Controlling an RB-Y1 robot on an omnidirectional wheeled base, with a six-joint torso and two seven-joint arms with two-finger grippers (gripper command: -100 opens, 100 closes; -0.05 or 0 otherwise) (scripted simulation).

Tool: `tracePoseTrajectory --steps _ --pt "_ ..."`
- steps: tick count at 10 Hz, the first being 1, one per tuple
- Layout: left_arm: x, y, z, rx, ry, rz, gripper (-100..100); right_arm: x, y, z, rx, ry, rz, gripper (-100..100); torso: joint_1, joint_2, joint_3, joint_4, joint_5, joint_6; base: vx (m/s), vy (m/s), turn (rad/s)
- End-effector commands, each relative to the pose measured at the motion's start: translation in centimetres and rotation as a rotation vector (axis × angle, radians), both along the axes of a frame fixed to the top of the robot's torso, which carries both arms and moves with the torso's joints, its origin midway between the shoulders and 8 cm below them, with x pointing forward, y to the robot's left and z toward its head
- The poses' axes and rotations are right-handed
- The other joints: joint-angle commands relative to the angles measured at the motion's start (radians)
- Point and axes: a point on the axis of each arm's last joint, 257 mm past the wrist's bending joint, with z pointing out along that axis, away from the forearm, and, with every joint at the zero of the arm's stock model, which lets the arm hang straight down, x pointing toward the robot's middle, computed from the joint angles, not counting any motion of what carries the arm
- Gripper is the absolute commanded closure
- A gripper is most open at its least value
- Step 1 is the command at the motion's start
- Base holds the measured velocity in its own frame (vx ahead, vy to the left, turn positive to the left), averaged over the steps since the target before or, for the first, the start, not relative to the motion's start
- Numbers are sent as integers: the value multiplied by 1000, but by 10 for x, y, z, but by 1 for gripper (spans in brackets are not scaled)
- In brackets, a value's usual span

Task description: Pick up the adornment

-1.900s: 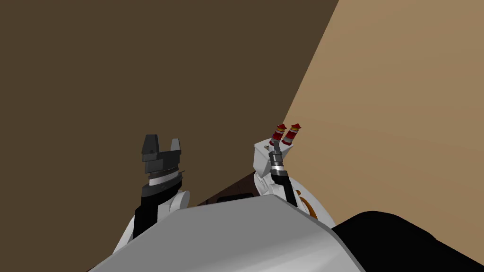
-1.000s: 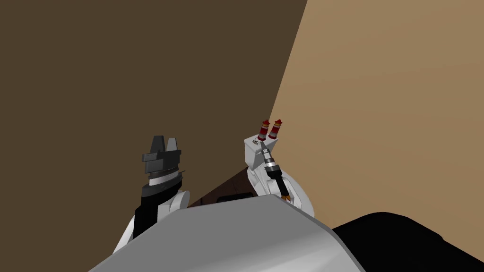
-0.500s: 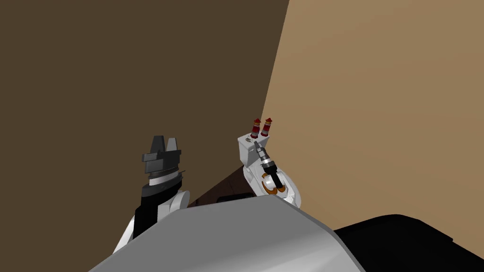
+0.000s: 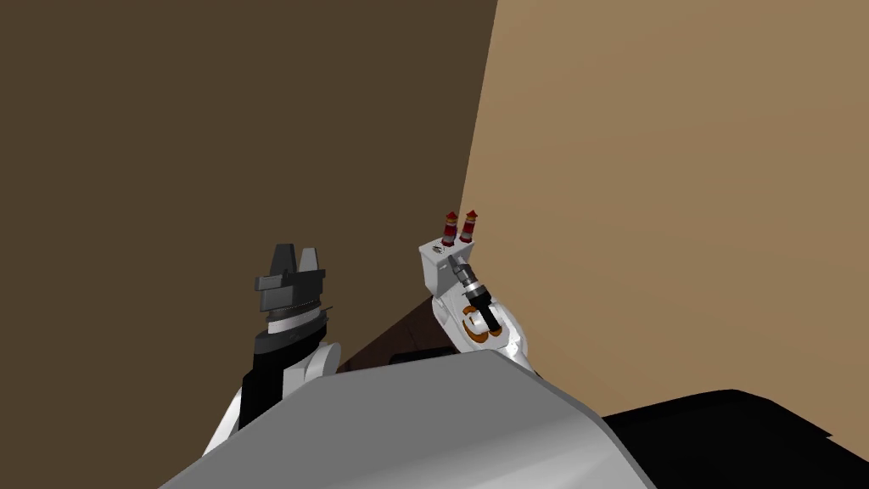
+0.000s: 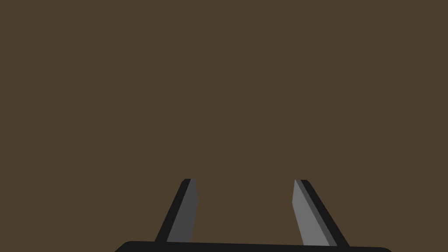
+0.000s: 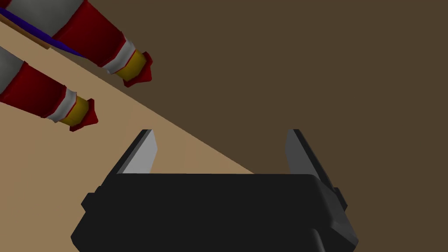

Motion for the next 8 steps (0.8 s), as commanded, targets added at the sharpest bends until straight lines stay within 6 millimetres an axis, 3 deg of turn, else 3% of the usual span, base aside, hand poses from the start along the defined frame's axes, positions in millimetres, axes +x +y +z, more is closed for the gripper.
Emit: tracePoseTrajectory --steps 1,8 --pt "0 0 0 0 0 0 0 9 13 -3 -81 -14 16 -100 0 0 0 0 0 0 -36 -65 -138" --pt "0 0 0 0 0 0 0 31 45 -13 -328 -67 58 -100 1 -2 -1 0 0 0 -25 -38 -93"
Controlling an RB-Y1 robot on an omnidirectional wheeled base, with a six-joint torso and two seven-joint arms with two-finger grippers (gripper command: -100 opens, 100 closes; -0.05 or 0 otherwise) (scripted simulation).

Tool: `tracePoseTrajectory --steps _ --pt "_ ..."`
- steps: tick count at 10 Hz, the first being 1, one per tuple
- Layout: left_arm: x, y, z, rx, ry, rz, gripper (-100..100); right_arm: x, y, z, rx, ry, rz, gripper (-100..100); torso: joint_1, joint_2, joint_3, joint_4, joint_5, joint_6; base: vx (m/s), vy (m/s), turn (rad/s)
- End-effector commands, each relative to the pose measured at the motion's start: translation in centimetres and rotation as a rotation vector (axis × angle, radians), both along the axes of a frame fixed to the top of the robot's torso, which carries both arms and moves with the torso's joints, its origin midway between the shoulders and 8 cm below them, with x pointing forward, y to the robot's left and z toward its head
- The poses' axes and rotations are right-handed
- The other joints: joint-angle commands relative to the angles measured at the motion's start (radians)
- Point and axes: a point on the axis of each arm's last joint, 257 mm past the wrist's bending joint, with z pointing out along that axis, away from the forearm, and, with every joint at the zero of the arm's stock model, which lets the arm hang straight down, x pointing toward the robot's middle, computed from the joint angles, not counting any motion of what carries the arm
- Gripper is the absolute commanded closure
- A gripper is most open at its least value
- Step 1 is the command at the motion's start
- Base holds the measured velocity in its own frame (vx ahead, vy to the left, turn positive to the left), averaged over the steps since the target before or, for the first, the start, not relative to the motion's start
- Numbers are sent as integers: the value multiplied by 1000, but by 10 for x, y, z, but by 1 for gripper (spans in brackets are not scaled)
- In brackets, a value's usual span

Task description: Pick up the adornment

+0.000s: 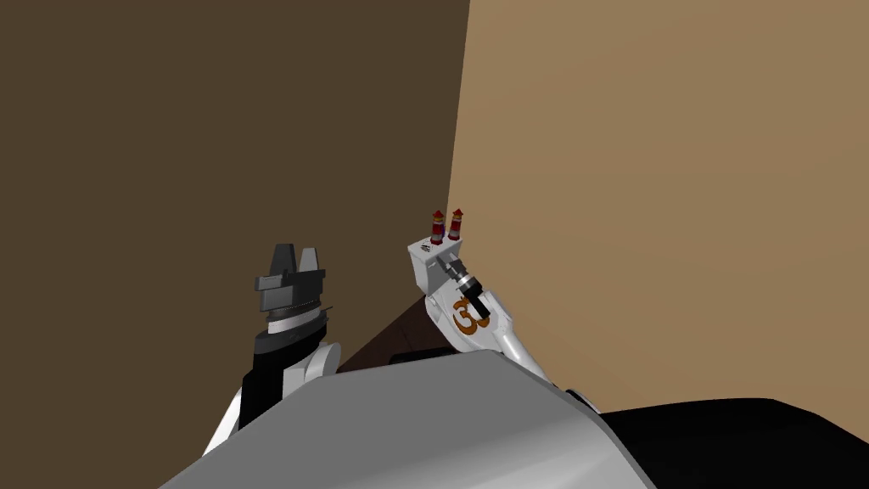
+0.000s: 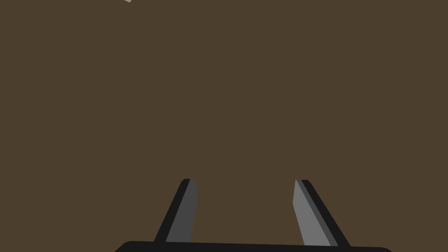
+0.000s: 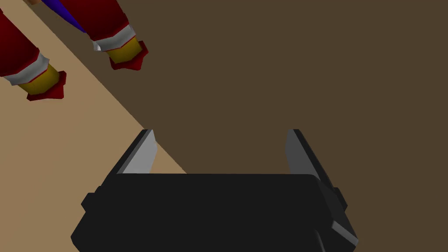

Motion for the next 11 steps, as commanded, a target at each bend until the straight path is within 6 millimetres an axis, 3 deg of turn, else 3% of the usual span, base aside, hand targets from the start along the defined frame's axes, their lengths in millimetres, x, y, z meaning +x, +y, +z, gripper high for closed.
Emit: tracePoseTrajectory --steps 1,4,6,7,9,10,11 --pt "0 0 0 0 0 0 0 8 10 -3 -91 -23 18 -100 0 0 0 0 0 0 -5 -27 -120" --pt "0 0 0 0 0 0 0 14 19 -7 -183 -48 34 -100 1 -1 -1 0 0 0 1 -15 -72" --pt "0 0 0 0 0 0 0 25 28 -21 -335 -75 65 -100 2 -2 -1 0 0 0 21 4 -141" --pt "0 0 0 0 0 0 0 28 32 -15 -355 -97 65 -100 2 -3 -1 -1 0 0 28 14 -41" --pt "0 0 0 0 0 0 0 38 35 -31 -512 -123 94 -100 3 -3 -2 -1 1 0 42 31 -94" --pt "0 0 0 0 0 0 0 41 38 -24 -528 -147 94 -100 4 -4 -2 -1 1 0 48 36 -50" --pt "0 0 0 0 0 0 0 47 37 -31 -612 -163 107 -100 4 -4 -2 -1 1 0 48 34 -70"
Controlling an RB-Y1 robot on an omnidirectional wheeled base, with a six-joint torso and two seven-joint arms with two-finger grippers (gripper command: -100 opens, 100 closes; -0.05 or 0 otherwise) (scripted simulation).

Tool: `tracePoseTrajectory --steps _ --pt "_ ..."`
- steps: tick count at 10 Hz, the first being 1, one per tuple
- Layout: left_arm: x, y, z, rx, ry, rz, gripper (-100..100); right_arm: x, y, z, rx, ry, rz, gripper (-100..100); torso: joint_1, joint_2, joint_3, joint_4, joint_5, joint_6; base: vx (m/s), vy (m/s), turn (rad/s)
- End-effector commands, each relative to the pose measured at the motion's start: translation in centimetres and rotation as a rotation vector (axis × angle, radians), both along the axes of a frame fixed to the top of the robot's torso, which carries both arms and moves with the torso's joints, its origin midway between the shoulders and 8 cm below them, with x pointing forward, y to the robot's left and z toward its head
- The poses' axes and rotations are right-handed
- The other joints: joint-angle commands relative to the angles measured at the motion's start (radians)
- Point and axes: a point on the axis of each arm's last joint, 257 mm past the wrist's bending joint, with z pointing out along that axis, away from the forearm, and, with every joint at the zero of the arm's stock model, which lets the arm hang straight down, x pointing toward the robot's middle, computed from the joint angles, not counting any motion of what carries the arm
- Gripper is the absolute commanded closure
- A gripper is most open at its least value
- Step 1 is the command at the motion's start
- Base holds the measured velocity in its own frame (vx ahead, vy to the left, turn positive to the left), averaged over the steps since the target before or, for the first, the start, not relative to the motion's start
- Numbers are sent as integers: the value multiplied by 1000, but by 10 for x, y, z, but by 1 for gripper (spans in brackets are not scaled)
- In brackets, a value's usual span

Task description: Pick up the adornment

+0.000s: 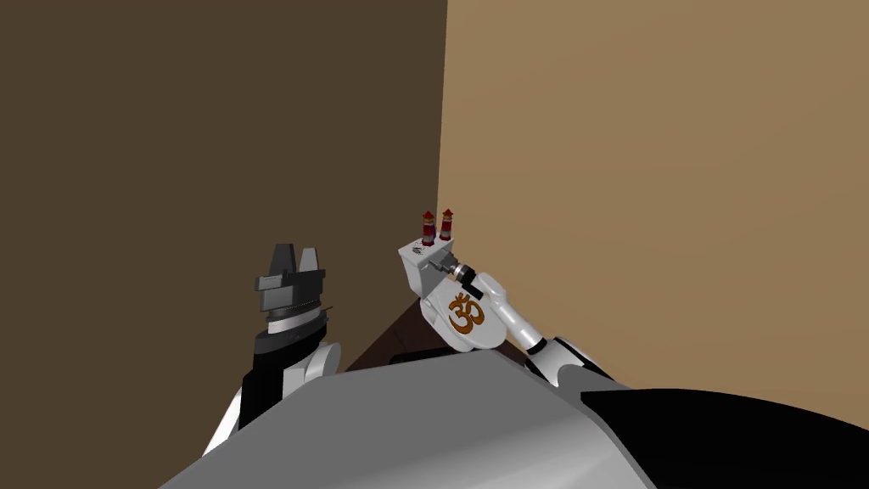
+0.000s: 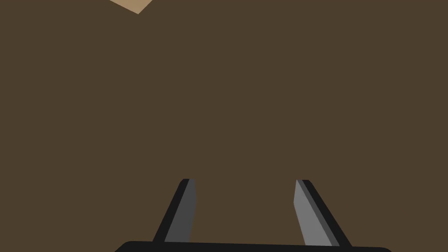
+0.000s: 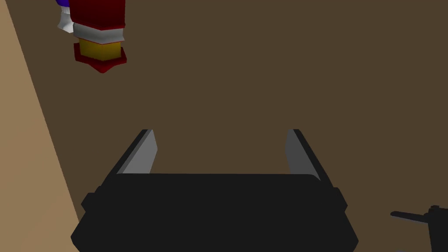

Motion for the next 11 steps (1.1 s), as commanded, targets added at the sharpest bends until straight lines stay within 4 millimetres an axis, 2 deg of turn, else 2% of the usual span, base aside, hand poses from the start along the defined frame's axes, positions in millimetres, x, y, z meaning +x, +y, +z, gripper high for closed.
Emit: tracePoseTrajectory --steps 1,2,4,5,8,11 --pt "0 0 0 0 0 0 0 8 -4 -12 -121 -21 15 -100 0 0 0 0 0 0 76 56 -101" --pt "0 0 0 0 0 0 0 11 -1 -4 -129 -41 20 -100 1 -1 -1 0 0 0 58 61 -33" --pt "0 0 0 0 0 0 0 23 -10 -17 -286 -71 36 -100 2 0 0 0 0 0 71 82 -69" --pt "0 0 0 0 0 0 0 25 -10 -12 -290 -82 37 -100 3 -2 -1 0 1 0 71 75 -28" --pt "0 0 0 0 0 0 0 44 -36 -23 -510 -123 49 -100 5 -1 -1 0 1 0 77 110 -47" --pt "0 0 0 0 0 0 0 59 -68 -28 -692 -147 52 -100 9 -5 -3 -1 2 -1 112 161 -28"
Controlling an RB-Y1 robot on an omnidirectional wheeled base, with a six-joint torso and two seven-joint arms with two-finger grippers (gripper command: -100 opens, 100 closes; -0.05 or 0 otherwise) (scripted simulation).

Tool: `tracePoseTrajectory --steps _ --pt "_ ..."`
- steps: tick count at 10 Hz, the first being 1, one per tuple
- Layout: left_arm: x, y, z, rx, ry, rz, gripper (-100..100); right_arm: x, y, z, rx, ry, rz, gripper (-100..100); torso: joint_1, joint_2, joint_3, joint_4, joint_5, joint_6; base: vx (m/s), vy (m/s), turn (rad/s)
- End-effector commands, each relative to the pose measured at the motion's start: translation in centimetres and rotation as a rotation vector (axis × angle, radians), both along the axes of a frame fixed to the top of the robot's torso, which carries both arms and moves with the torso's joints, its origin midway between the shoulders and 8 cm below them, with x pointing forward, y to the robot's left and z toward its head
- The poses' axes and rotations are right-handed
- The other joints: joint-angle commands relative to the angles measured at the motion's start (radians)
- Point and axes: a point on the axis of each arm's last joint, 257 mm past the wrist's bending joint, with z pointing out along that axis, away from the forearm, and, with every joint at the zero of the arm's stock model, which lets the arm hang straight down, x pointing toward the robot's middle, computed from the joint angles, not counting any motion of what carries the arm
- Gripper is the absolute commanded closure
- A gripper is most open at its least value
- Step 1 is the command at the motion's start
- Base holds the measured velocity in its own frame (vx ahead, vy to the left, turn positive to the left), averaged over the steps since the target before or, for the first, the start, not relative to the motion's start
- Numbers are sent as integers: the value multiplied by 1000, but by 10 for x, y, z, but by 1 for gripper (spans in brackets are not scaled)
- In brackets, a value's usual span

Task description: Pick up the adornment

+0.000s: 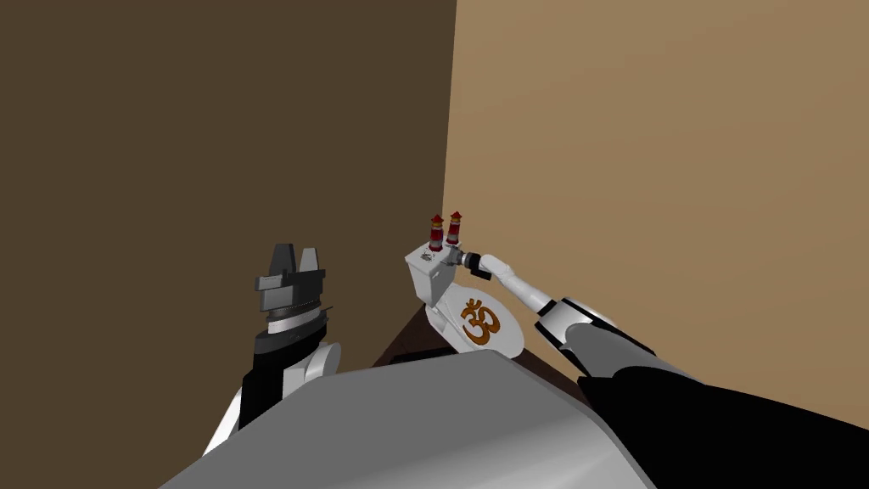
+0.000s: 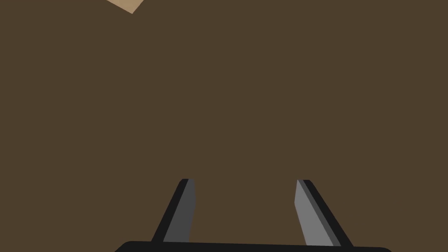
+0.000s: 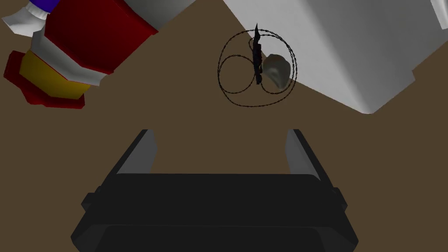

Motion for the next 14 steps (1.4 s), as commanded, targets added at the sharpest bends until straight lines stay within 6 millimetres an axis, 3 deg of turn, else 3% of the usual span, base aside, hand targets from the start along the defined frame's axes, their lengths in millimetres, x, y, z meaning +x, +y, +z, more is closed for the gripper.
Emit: tracePoseTrajectory --steps 1,5,6,7,8,9,12,13,14 --pt "0 0 0 0 0 0 0 7 -19 -1 -88 -8 -3 -100 0 0 0 0 0 0 68 118 -10" --pt "0 0 0 0 0 0 0 11 -54 -15 -235 2 -8 -100 -1 1 1 0 0 0 80 138 5" --pt "0 0 0 0 0 0 0 8 -61 -26 -270 19 -3 -100 -3 2 1 0 -1 0 64 133 31" --pt "0 0 0 0 0 0 0 9 -56 -21 -249 9 -4 -100 -2 2 1 0 -1 0 29 66 -1" --pt "0 0 0 0 0 0 0 8 -57 -23 -252 12 -4 0 -6 4 2 1 -1 0 6 12 0" --pt "0 0 0 0 0 0 0 12 -71 -23 -252 14 -31 -100 -9 6 3 1 -2 0 -20 -2 173" --pt "0 0 0 0 0 0 0 23 -114 -25 -250 24 -113 -100 -13 11 7 3 -3 0 -76 -20 295" --pt "0 0 0 0 0 0 0 23 -114 -25 -250 24 -113 -100 -13 13 7 3 -3 0 -65 -10 89" --pt "0 0 0 0 0 0 0 25 -129 -26 -250 28 -141 -100 -12 12 7 3 -3 1 -48 -2 163"
